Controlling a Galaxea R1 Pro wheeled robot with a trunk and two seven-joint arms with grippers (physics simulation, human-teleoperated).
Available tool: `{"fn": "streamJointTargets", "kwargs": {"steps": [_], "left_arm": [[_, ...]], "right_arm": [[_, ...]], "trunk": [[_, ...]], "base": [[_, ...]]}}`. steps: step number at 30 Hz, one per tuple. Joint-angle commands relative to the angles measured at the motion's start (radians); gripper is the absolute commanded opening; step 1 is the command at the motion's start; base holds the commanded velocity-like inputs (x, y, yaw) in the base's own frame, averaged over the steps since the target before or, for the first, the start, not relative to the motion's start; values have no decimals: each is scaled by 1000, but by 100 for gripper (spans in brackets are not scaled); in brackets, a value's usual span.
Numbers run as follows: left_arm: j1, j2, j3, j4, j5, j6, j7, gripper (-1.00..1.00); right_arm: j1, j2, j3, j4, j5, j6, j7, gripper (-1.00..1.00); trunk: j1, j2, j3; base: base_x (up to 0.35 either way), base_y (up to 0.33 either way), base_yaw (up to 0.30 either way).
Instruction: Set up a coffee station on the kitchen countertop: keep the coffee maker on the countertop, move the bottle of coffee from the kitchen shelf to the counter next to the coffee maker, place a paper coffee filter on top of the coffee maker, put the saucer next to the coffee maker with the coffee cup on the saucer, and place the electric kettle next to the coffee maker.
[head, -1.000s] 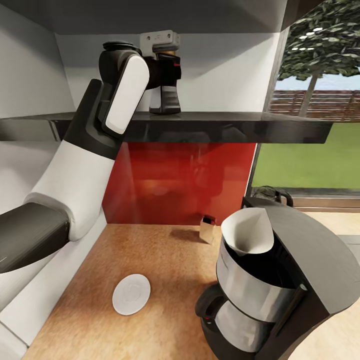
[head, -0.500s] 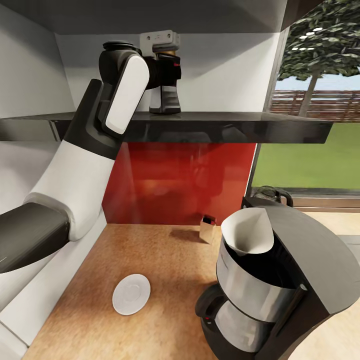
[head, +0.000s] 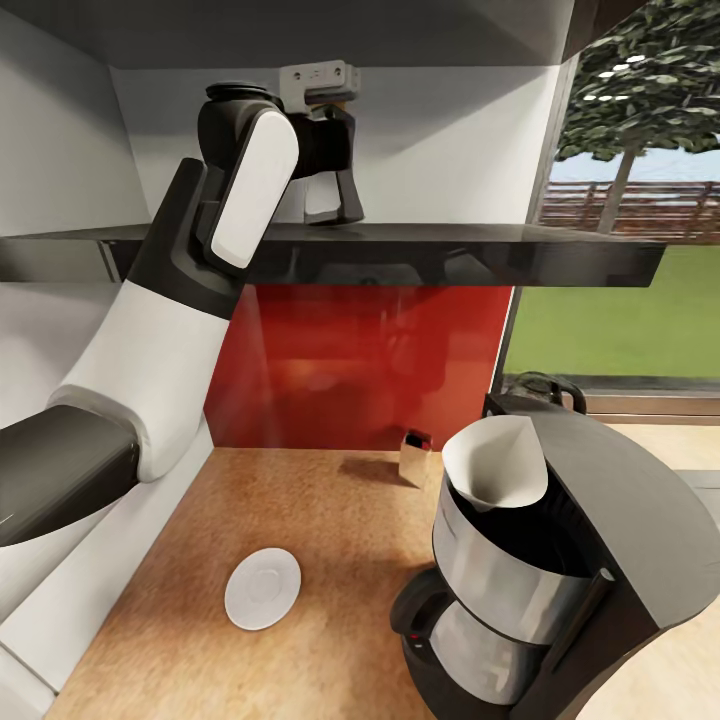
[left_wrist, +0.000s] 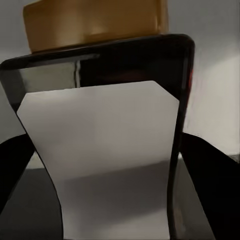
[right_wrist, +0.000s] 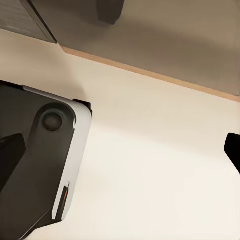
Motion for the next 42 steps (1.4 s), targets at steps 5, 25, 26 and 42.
{"fn": "streamJointTargets", "kwargs": {"steps": [5,25,26,42], "left_arm": [[-1,0,-1,0,9,2,9,-100],[-1,0,-2,-1,9,2,9,-100],[-1,0,-2,-2,9,2,9,-100],[-1,0,-10,-62,10,4,9,-100]], "right_arm": [[-1,0,-9,1,3,-3,6,100],[-1,0,-9,1,3,-3,6,100],[-1,0,-9,1,3,-3,6,100],[0,0,-9,1,3,-3,6,100]], "trunk": [[1,-2,-2],[1,-2,-2],[1,-2,-2],[1,-2,-2]], "base": [[0,0,0],[0,0,0],[0,0,0],[0,0,0]]}}
